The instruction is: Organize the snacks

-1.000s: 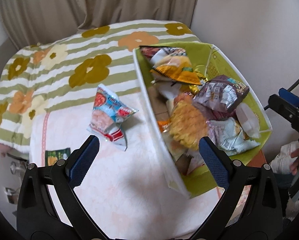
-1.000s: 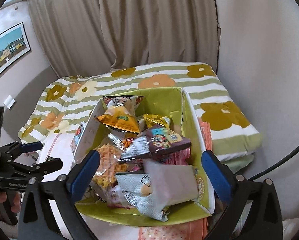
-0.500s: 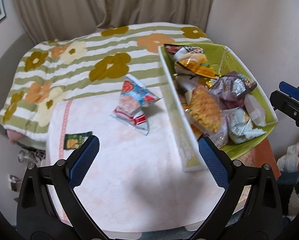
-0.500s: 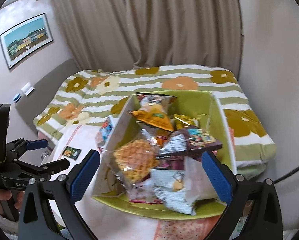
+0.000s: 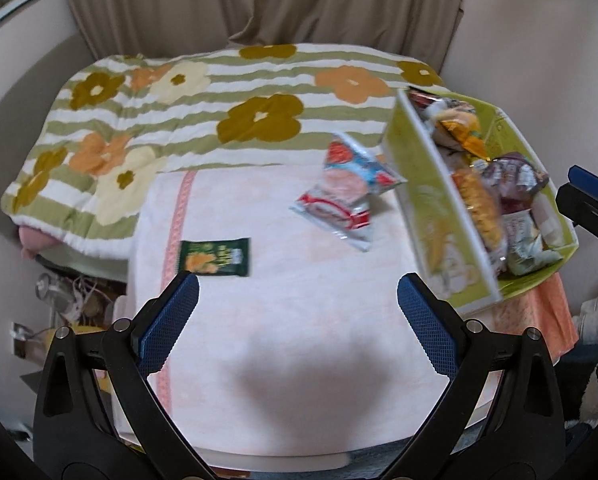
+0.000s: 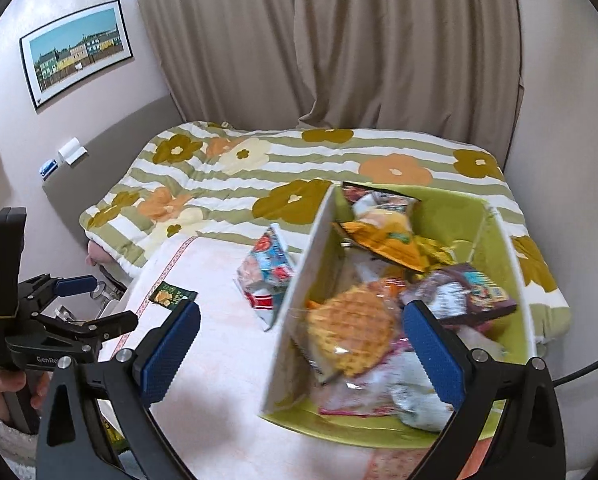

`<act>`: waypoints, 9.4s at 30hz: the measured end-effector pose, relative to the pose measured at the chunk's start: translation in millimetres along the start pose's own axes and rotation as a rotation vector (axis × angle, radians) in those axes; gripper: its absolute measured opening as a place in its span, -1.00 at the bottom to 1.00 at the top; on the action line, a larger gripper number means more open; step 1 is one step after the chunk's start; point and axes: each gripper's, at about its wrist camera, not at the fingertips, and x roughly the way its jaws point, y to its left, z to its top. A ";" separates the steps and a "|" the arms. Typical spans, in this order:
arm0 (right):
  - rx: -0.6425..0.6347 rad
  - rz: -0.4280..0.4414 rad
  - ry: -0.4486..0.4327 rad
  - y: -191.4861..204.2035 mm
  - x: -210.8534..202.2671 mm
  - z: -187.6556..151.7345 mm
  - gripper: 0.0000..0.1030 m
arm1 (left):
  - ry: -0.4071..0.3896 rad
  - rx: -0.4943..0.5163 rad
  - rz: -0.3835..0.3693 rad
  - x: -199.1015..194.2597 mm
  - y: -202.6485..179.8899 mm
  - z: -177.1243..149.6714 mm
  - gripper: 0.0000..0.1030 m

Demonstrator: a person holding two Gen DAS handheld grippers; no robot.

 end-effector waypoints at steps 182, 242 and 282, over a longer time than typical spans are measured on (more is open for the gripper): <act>0.168 -0.130 0.109 -185.1 43.2 37.6 0.92 | 0.033 0.065 -0.056 67.7 -175.7 95.3 0.89; 0.114 -0.318 -0.348 86.8 -203.1 -97.8 0.96 | -0.558 0.041 0.006 -227.8 -29.6 -106.3 0.99; 0.108 -0.310 -0.336 84.6 -192.6 -89.2 0.96 | -0.622 0.010 0.039 -225.6 -19.0 -108.4 0.99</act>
